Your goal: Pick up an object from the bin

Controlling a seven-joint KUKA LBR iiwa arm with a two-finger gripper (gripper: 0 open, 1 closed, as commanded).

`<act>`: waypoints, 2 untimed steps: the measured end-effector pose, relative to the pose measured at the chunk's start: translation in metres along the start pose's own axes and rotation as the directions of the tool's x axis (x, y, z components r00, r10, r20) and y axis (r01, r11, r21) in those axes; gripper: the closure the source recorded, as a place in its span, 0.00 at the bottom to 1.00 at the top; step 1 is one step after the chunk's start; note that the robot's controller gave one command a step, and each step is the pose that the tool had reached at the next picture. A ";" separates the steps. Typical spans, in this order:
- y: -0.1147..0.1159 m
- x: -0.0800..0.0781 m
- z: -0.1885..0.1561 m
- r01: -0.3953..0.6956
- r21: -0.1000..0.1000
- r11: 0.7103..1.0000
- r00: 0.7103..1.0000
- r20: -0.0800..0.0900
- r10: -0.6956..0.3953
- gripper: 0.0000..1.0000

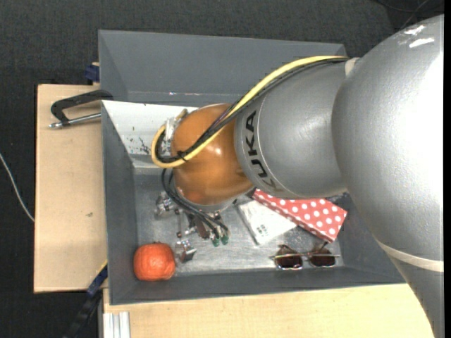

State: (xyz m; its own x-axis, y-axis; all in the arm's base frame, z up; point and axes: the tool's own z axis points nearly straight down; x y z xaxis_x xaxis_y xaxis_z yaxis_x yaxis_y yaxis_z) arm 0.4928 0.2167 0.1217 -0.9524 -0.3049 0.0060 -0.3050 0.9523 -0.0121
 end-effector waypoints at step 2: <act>0.018 -0.009 0.039 0.248 -0.019 0.969 0.969 0.014 -0.248 1.00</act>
Offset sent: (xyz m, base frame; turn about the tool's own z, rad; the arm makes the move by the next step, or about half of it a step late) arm 0.0013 0.0101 -0.0517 -0.2479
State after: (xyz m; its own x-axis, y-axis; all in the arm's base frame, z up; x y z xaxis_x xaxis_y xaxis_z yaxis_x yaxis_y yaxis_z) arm 0.4958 0.2359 0.0829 -0.8469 -0.5317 -0.0047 -0.5318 0.8468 0.0089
